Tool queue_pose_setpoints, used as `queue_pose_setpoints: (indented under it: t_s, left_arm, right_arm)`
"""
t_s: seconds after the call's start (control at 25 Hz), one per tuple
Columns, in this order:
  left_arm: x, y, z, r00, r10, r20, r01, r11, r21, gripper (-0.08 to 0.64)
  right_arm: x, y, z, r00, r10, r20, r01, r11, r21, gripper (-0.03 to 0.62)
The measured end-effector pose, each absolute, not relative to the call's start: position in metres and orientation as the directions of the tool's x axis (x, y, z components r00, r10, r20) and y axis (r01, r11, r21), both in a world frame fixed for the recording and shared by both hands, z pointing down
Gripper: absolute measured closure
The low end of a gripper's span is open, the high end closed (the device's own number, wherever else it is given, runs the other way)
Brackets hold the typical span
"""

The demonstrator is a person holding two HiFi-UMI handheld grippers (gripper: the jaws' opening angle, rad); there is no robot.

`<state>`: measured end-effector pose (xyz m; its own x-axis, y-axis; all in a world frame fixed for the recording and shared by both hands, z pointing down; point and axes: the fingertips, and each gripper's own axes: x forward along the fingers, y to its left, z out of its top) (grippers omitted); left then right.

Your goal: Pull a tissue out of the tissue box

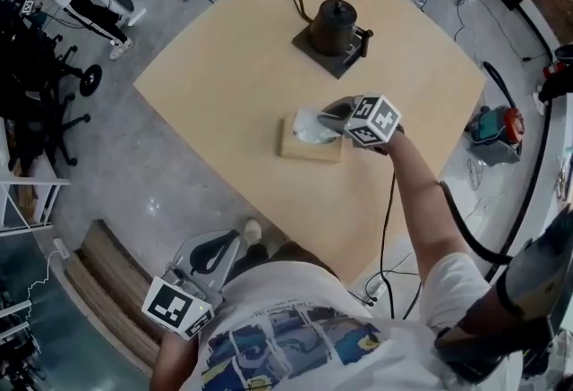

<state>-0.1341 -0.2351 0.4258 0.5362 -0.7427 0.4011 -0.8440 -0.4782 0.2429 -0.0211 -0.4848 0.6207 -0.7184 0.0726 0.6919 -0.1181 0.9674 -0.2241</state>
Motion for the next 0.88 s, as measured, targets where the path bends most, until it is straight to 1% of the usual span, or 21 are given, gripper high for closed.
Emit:
queue_pose_setpoints:
  t_s: [0.36, 0.88]
  left_arm:
    - [-0.13, -0.224, 0.422, 0.528, -0.748, 0.403, -0.849, -0.476, 0.229, 0.554]
    - [-0.104, -0.202, 0.426, 0.527, -0.747, 0.406, -0.85, -0.475, 0.23, 0.554]
  right_arm:
    - [-0.024, -0.477, 0.605, -0.697, -0.025, 0.717, -0.13, 0.987, -0.092, 0.589]
    - [-0.026, -0.448, 0.56, -0.72, -0.107, 0.685, -0.107, 0.993, 0.043, 0.589]
